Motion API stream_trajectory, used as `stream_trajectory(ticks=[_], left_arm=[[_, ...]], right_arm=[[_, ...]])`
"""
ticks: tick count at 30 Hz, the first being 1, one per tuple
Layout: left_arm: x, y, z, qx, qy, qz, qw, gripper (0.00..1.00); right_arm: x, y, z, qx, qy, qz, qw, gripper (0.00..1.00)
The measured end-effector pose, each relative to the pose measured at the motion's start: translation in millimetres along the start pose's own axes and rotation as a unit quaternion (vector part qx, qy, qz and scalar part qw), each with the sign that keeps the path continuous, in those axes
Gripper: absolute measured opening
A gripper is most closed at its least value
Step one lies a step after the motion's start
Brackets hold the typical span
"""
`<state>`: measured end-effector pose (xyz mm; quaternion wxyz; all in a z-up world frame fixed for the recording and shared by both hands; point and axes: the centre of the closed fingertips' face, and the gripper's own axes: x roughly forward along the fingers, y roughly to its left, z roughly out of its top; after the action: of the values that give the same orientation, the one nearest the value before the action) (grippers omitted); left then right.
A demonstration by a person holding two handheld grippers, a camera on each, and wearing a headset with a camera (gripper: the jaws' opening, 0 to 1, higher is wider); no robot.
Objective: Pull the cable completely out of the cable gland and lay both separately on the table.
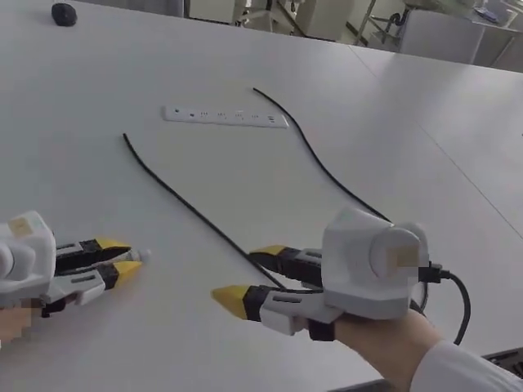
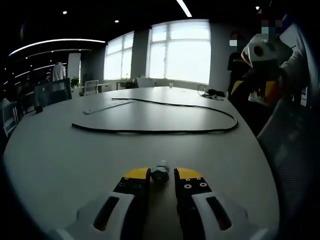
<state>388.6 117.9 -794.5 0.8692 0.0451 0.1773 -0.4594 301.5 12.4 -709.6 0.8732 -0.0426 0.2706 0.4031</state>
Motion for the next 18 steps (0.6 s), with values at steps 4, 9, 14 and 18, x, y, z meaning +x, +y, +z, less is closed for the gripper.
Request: stream_trajectory(ticks=[4,9,14,18], left_arm=[[-4.9,0.3,2.0,-0.007,0.002,0.001,1.0,0.25],[-16.5,-2.0,12.8,-0.023,0.004,0.001,0.9997,0.36],[-31.3,-5.7,25.1,-0.022,0.007,0.004,0.9997,0.43],[-41.1,-12.7,34.5,-0.018,0.007,0.002,0.9998,0.5]], right_arm=[[0.3,-2.4,-1.5,-0.001,-0.001,-0.003,1.0,0.43],[1.8,-12.2,-6.6,-0.002,-0.002,-0.008,1.0,0.46],[0.2,-22.6,-10.6,-0.007,-0.005,-0.014,0.9999,0.48],[-1.8,-30.4,-13.6,-0.01,-0.005,-0.016,0.9998,0.58]])
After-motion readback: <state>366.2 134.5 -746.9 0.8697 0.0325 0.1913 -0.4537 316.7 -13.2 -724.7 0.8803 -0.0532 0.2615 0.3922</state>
